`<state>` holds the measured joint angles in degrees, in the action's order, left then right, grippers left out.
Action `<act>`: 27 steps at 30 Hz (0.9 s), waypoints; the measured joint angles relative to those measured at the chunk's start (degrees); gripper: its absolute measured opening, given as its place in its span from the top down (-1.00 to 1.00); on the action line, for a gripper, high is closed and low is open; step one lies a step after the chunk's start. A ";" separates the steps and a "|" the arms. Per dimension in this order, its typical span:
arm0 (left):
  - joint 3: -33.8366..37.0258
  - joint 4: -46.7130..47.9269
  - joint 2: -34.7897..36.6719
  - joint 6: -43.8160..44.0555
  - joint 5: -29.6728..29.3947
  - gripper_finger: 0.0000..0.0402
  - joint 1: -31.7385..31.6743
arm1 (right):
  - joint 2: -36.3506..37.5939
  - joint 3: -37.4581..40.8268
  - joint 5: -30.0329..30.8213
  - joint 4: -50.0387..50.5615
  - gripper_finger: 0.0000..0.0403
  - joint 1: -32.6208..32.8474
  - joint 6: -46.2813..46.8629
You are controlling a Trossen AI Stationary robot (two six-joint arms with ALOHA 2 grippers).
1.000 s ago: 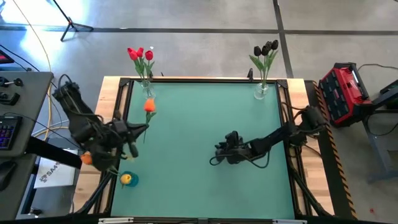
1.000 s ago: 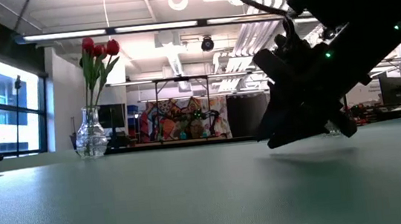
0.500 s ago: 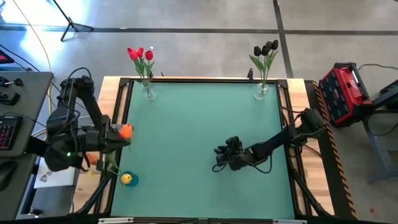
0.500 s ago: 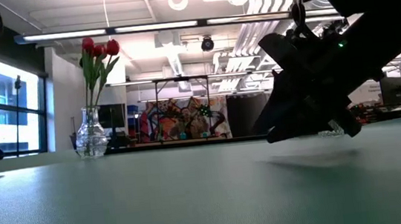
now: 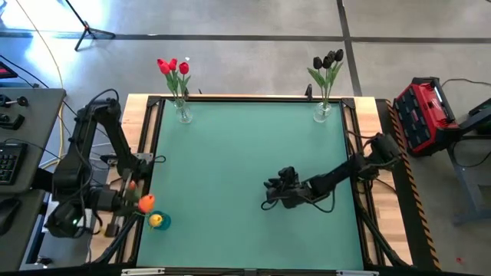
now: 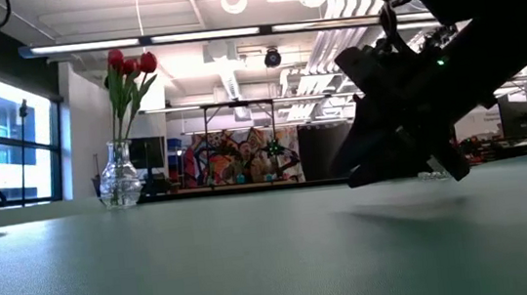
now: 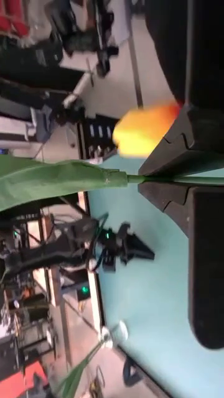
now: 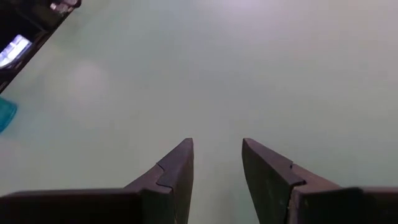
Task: Sort flowers into vase by color
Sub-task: Put the orange tulip into the blue vase
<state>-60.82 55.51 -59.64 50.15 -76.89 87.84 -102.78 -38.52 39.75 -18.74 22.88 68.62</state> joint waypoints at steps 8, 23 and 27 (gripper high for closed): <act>0.00 -0.07 -5.44 9.62 -2.04 0.99 2.99 | 0.02 0.00 -0.57 -2.87 0.38 -1.61 -1.88; 0.00 0.20 -11.78 6.93 -0.97 0.99 2.81 | 0.00 0.00 -0.83 -5.55 0.38 -1.62 -3.72; 0.00 0.32 -11.74 6.57 -0.51 0.98 2.81 | 0.00 0.00 -0.87 -5.57 0.38 -1.62 -3.72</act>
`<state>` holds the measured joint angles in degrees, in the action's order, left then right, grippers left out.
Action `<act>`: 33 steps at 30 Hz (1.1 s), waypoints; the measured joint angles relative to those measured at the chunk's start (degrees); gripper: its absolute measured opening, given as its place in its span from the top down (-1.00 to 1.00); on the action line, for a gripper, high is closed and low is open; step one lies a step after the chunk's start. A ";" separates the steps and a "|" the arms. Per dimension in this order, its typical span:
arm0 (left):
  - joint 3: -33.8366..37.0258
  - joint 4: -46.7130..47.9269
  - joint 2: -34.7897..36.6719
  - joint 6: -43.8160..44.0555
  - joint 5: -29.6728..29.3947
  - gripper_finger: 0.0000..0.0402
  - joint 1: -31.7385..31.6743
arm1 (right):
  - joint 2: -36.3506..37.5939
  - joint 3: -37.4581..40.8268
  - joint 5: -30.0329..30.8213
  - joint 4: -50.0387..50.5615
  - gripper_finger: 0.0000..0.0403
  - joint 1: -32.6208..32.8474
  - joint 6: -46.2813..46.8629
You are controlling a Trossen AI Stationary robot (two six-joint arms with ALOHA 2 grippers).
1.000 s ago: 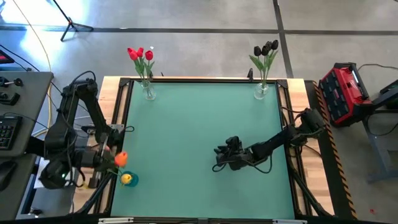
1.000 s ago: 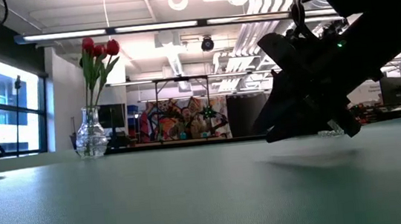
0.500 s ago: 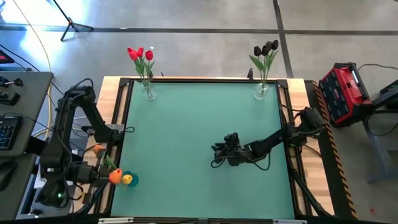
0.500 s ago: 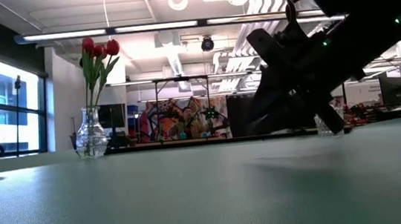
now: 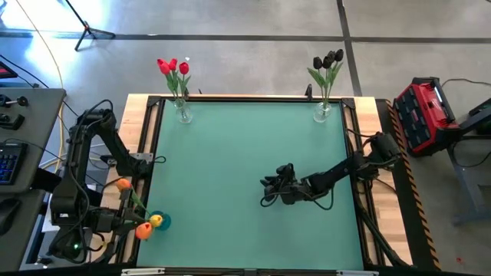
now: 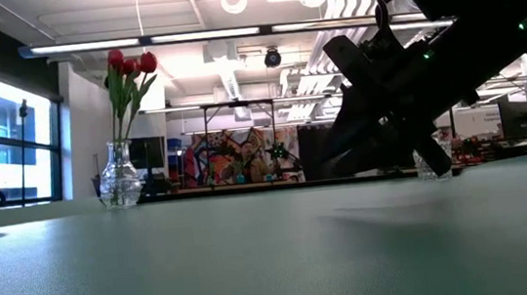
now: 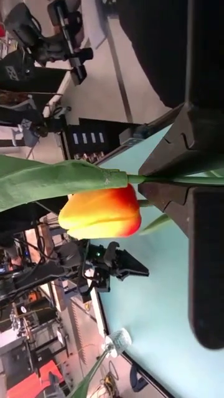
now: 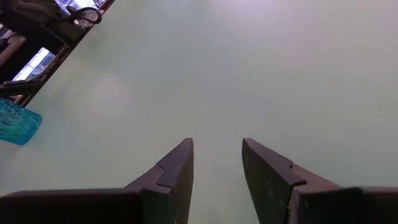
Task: Sort flowers into vase by color
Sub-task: Put the orange tulip into the blue vase
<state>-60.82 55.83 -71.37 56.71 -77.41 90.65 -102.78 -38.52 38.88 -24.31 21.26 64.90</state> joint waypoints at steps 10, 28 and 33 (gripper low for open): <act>0.00 0.28 0.02 1.74 0.19 0.97 -0.24 | 0.00 0.00 -0.10 -0.47 0.38 0.04 0.00; 0.00 3.96 1.37 1.68 -2.29 0.32 -1.98 | 0.00 -0.02 -1.55 -1.36 0.38 0.04 -0.51; 0.00 4.57 5.25 -3.19 -4.15 0.39 -4.33 | 0.00 -0.24 -0.05 -2.93 0.38 0.04 -1.24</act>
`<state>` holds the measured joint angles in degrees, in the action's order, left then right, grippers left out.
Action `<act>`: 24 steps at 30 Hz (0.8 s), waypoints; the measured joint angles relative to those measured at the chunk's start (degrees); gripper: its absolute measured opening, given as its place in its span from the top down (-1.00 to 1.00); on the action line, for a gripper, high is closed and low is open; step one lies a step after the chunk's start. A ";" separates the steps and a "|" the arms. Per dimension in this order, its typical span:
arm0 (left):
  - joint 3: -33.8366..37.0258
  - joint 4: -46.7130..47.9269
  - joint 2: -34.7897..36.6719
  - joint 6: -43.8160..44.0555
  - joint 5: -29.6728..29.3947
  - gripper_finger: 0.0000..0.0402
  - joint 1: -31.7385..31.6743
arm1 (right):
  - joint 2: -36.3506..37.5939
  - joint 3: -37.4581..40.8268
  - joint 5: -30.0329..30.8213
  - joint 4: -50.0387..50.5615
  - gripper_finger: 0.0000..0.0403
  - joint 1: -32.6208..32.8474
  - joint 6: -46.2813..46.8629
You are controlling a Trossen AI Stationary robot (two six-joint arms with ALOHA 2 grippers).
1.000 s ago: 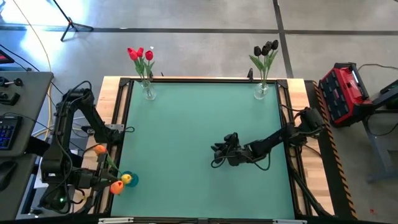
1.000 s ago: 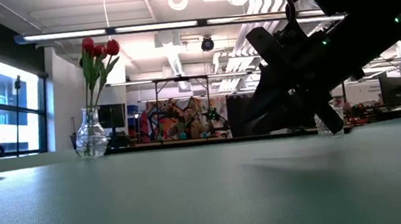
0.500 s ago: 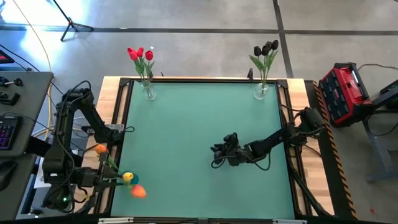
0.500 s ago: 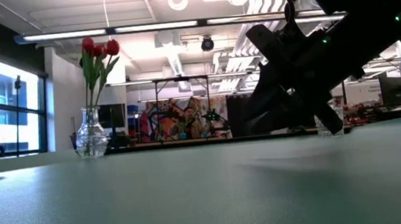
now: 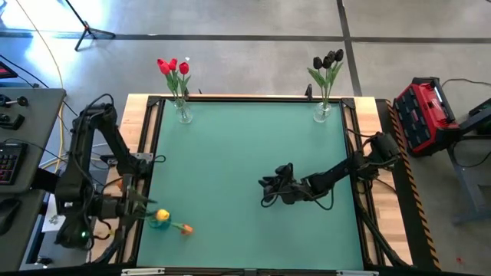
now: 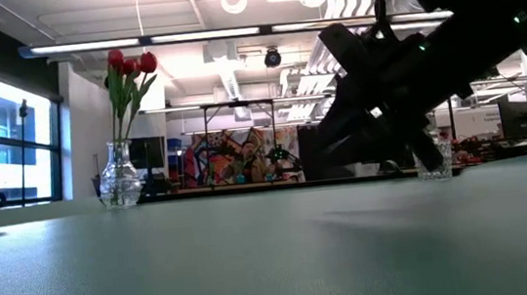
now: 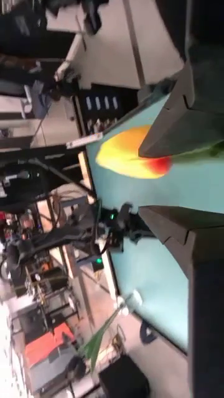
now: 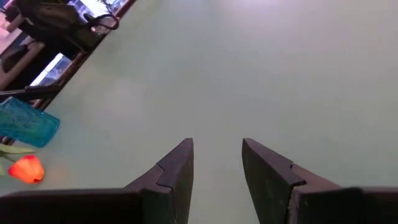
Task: Sort flowers into vase by color
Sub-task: Put the orange tulip into the blue vase
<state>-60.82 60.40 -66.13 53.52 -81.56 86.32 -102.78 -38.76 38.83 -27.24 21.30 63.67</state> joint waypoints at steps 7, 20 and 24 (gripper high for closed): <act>0.00 -0.24 7.38 -11.74 -1.04 0.41 -7.59 | 0.00 -3.81 0.30 1.26 0.38 -0.35 -8.13; -7.92 -0.74 18.05 -34.21 -7.46 0.41 -18.05 | 0.00 -10.16 -3.97 2.75 0.38 -1.07 -21.40; -12.16 -1.02 18.08 -34.49 -4.49 0.42 -18.18 | -1.25 -14.39 -11.04 2.13 0.38 -1.17 -29.10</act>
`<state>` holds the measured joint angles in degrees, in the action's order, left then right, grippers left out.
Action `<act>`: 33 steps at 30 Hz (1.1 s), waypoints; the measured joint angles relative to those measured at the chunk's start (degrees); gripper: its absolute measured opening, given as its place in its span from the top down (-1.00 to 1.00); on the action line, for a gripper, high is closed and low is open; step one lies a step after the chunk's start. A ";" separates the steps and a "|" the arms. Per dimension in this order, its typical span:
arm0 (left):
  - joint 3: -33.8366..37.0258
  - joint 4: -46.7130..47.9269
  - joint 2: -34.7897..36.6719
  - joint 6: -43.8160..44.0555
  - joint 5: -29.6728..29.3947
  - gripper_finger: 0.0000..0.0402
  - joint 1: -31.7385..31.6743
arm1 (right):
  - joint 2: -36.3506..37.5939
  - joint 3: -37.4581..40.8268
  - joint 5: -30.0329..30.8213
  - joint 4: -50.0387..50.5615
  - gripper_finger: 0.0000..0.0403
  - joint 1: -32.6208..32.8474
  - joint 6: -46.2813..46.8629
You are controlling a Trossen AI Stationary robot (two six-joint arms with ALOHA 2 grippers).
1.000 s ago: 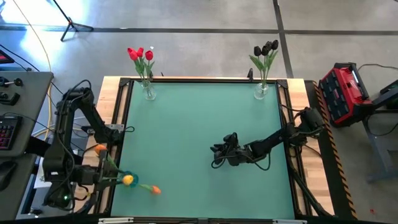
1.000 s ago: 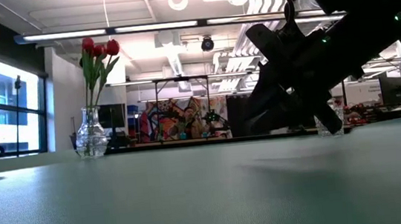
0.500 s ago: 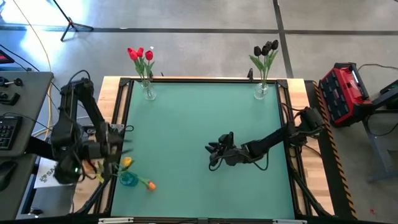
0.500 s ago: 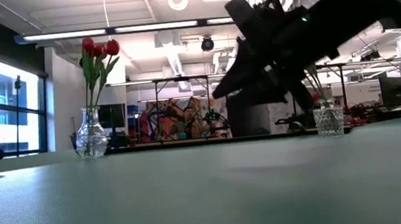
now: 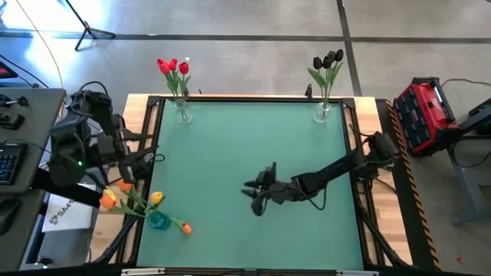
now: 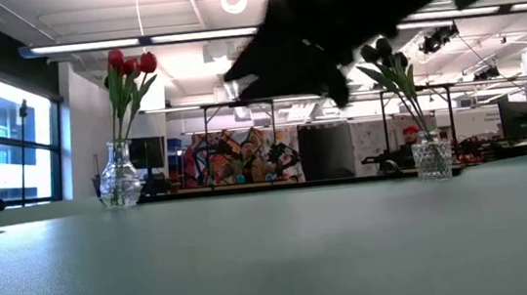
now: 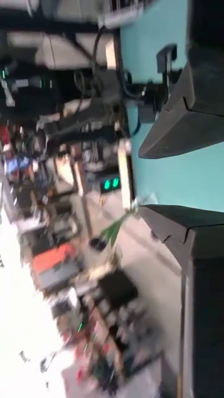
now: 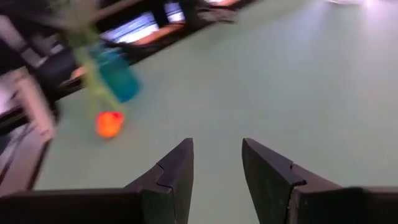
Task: Sort flowers into vase by color
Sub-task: Put the orange tulip into the blue vase
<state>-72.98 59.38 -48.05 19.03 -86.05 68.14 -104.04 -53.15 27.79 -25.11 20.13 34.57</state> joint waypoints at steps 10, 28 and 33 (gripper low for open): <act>-0.78 0.76 -0.03 10.36 24.65 0.42 0.00 | -24.35 -29.67 -19.47 -5.42 0.36 -1.78 -19.46; -0.76 5.72 -3.69 22.41 42.10 0.42 0.00 | -51.86 -75.78 -26.05 6.75 -0.19 -3.56 -23.82; -0.76 7.06 -5.23 22.86 42.06 0.42 0.00 | -54.78 -78.35 -28.43 7.12 -0.14 -4.36 -20.45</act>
<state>-73.73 66.43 -53.28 41.89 -43.99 68.14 -158.82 -131.51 -0.64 -18.00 15.77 14.12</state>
